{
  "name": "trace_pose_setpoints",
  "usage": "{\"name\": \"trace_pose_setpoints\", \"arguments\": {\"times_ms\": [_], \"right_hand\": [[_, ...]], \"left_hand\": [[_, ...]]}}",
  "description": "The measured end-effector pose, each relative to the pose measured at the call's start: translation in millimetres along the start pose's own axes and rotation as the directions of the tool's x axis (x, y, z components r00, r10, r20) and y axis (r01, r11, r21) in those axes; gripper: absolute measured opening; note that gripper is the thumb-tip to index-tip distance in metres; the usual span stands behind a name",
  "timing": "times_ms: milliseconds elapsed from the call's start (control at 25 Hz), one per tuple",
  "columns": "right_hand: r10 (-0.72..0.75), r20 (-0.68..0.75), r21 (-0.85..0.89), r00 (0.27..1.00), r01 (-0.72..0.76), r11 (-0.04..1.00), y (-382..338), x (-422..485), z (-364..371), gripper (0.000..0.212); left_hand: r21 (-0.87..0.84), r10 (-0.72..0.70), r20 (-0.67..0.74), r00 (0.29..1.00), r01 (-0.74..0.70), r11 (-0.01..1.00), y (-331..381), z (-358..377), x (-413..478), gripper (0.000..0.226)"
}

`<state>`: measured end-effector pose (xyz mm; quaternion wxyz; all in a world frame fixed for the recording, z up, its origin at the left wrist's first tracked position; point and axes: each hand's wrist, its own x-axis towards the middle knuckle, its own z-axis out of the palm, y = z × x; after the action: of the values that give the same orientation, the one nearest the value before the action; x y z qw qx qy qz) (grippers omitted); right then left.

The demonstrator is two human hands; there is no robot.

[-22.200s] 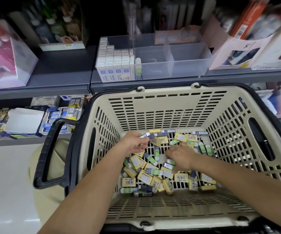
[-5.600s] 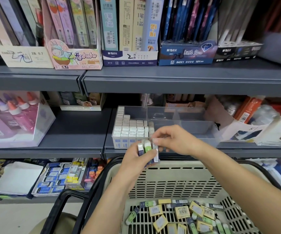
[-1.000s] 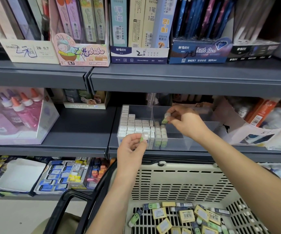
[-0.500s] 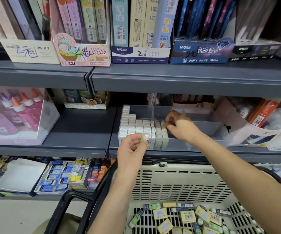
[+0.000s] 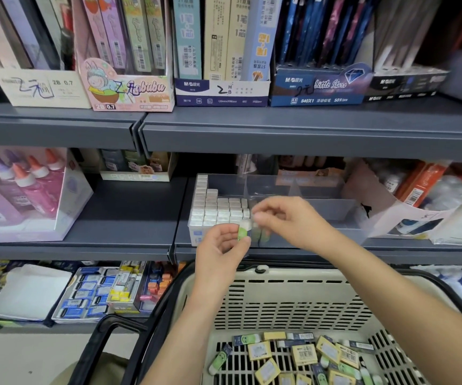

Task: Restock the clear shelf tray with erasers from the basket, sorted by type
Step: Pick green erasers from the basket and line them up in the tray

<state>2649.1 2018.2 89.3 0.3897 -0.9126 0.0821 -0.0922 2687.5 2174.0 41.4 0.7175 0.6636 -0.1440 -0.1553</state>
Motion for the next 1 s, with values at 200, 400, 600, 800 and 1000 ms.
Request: {"name": "trace_pose_setpoints", "arguments": {"times_ms": [200,400,600,800,1000], "right_hand": [[0.088,0.072,0.194,0.994,-0.1,0.976,-5.0,-18.8,-4.9,0.007],[0.219,0.095,0.263,0.971,-0.237,0.935,5.4,-27.4,-6.6,0.007],[0.266,-0.057,0.29,0.962,-0.239,0.927,15.5,-18.4,-31.7,0.006],[0.195,-0.207,0.054,0.959,-0.187,0.981,19.7,-1.2,-41.6,0.01],[0.165,-0.065,-0.221,0.984,-0.175,0.959,23.6,1.2,-22.4,0.004]], "left_hand": [[0.067,0.072,0.083,0.994,-0.078,0.995,-4.6,6.9,-3.2,0.026],[0.157,0.102,0.119,0.988,-0.12,0.98,-10.3,13.9,-5.5,0.026],[0.183,0.108,-0.031,0.994,-0.1,0.978,-7.5,0.3,-1.1,0.021],[0.133,0.067,-0.16,0.985,-0.046,0.99,-7.0,-12.7,5.3,0.018],[0.14,0.048,-0.147,0.988,-0.027,0.99,-7.9,-11.5,6.5,0.02]]}}
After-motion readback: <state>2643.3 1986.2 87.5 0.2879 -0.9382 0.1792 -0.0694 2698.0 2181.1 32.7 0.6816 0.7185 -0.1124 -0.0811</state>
